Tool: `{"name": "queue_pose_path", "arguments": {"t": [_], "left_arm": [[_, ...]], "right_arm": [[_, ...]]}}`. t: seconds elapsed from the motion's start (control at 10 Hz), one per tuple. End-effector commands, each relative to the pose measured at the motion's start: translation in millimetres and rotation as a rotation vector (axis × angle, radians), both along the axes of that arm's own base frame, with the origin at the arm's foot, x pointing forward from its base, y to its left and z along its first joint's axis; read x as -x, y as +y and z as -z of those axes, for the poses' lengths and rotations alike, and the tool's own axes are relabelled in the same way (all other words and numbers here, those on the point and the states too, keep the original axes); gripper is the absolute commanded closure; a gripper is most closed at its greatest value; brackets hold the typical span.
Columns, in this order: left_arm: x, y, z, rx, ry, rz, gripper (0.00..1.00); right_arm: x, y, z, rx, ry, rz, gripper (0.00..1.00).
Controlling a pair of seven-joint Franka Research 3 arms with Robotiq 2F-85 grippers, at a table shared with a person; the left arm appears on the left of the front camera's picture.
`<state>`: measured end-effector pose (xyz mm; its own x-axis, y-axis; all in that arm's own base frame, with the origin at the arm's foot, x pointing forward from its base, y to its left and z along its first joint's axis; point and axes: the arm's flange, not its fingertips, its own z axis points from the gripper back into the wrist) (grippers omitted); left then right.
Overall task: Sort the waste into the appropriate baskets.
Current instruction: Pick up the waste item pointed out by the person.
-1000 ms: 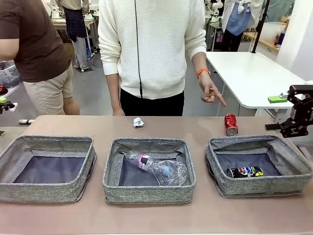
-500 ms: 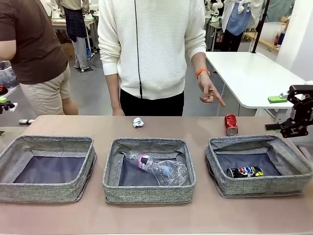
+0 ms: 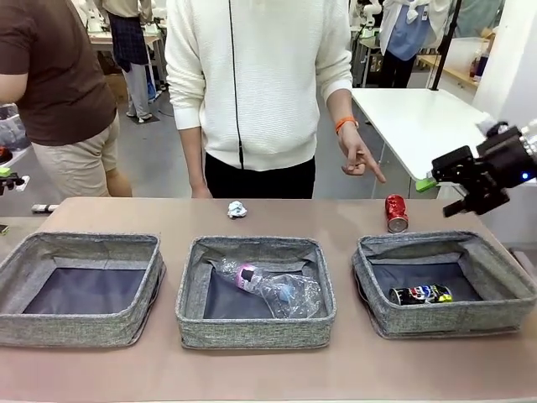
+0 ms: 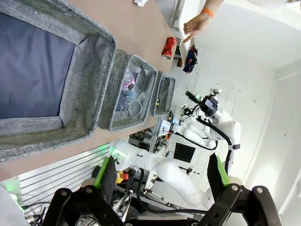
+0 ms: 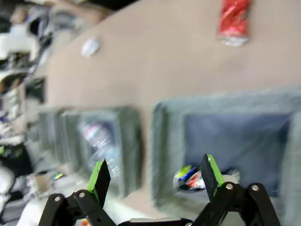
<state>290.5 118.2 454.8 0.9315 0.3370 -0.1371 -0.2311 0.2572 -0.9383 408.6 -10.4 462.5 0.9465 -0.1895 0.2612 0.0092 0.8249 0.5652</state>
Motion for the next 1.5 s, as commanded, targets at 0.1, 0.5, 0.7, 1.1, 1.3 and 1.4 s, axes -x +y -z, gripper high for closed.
{"name": "queue_pose_path", "arguments": {"t": [0.1, 0.5, 0.7, 1.1, 1.3, 1.4], "left_arm": [[1.4, -3.0, -3.7, 0.022, -0.001, -0.009, 0.00], [1.4, -3.0, -3.7, 0.022, -0.001, -0.009, 0.00], [1.4, -3.0, -3.7, 0.022, -0.001, -0.009, 0.00], [1.4, -3.0, -3.7, 0.022, -0.001, -0.009, 0.00], [1.4, -3.0, -3.7, 0.022, -0.001, -0.009, 0.00], [1.4, -3.0, -3.7, 0.022, -0.001, -0.009, 0.00]], "right_arm": [[3.5, 3.9, 0.9, 0.390, 0.021, 0.202, 0.00], [-30.9, 4.5, 5.8, 0.308, -0.047, 0.082, 0.00], [-92.5, 3.8, 24.4, 0.322, -0.038, 0.026, 0.00], [-187.9, -6.9, 80.4, 0.422, 0.023, 0.053, 0.00], [-208.8, 4.1, 113.2, 0.386, 0.054, 0.034, 0.00], [-214.6, 7.5, 128.7, 0.377, 0.098, 0.021, 0.00]]}}
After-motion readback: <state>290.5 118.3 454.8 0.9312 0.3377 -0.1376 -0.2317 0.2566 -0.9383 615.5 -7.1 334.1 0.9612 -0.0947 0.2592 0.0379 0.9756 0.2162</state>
